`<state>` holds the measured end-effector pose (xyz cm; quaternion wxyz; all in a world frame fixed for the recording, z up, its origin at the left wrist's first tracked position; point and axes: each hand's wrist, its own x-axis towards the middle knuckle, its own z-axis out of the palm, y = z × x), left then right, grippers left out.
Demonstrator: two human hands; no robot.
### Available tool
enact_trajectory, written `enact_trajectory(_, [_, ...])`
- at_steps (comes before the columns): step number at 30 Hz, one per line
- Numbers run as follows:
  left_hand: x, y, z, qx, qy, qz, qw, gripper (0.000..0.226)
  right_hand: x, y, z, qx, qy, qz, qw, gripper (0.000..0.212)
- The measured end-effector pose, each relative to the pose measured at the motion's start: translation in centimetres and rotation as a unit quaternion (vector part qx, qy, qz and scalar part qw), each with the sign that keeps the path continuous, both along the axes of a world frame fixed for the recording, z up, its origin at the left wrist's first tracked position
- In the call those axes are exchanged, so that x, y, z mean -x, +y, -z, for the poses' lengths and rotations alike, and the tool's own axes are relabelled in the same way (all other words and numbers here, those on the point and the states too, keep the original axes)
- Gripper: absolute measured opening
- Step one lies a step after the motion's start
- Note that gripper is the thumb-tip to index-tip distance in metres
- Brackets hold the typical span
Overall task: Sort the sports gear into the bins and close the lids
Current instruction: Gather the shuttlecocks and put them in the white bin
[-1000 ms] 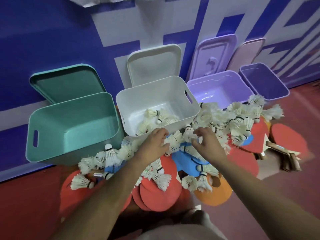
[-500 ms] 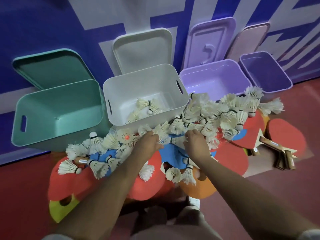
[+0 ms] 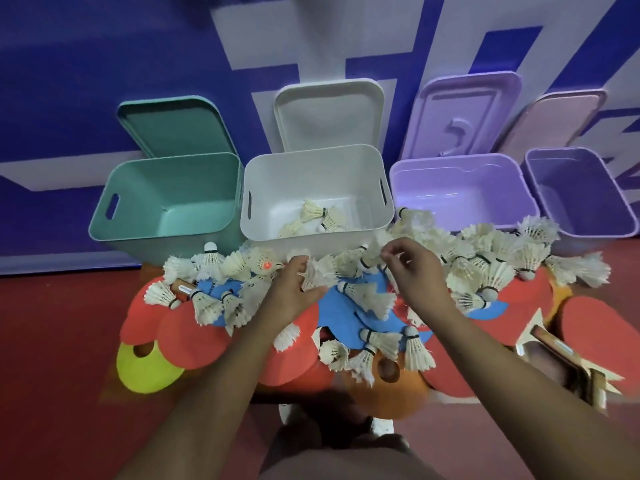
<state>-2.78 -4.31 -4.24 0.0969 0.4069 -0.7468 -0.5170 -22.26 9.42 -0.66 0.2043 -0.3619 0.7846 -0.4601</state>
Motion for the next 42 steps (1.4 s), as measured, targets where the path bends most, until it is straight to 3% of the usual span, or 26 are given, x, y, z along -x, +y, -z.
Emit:
enact_trajectory(7, [2.9, 3.6, -0.5, -0.061, 0.046, 0.019, 0.997, 0.052, -0.4, -0.1, -0.6, -0.015, -0.116, -0.107, 0.987, 0.009])
enact_trajectory(11, [3.2, 5.4, 0.1, -0.107, 0.076, -0.020, 0.991, 0.049, -0.8, 0.9, -0.3, -0.015, -0.176, -0.123, 0.977, 0.003])
enact_trajectory(15, [2.6, 6.4, 0.6, -0.154, 0.105, -0.077, 0.980, 0.052, 0.9, 2.9, 0.0, -0.014, -0.140, -0.038, 0.989, 0.009])
enact_trajectory(18, [2.1, 6.8, 0.8, -0.163, 0.097, -0.106, 0.976, 0.053, 2.0, 3.8, 2.5, -0.182, -0.067, -0.035, 0.980, 0.035])
enact_trajectory(21, [1.3, 6.7, 1.5, -0.160, 0.075, -0.115, 0.977, 0.056, 0.8, 3.3, 5.5, -0.286, -0.147, -0.008, 0.947, 0.048])
enact_trajectory(25, [0.3, 6.7, 1.6, -0.146, 0.066, -0.131, 0.978, 0.056, -1.2, 1.4, 8.0, -0.241, -0.242, 0.085, 0.936, 0.041])
enact_trajectory(27, [-0.3, 6.8, 1.5, -0.138, 0.057, -0.130, 0.980, 0.060, -1.6, 0.8, 8.1, -0.235, -0.221, 0.092, 0.942, 0.030])
enact_trajectory(31, [-1.5, 6.5, 0.8, -0.123, 0.054, -0.145, 0.980, 0.056, -1.4, 0.5, 6.8, -0.209, -0.149, 0.082, 0.963, 0.039])
enact_trajectory(38, [-2.0, 3.8, 1.3, -0.100, -0.007, -0.087, 0.991, 0.047, 0.3, 1.6, 1.6, -0.106, -0.009, 0.025, 0.994, 0.018])
enact_trajectory(42, [-0.6, 2.9, 0.9, -0.103, -0.001, -0.039, 0.994, 0.053, 0.6, 1.5, -1.4, -0.088, 0.019, -0.057, 0.994, 0.018])
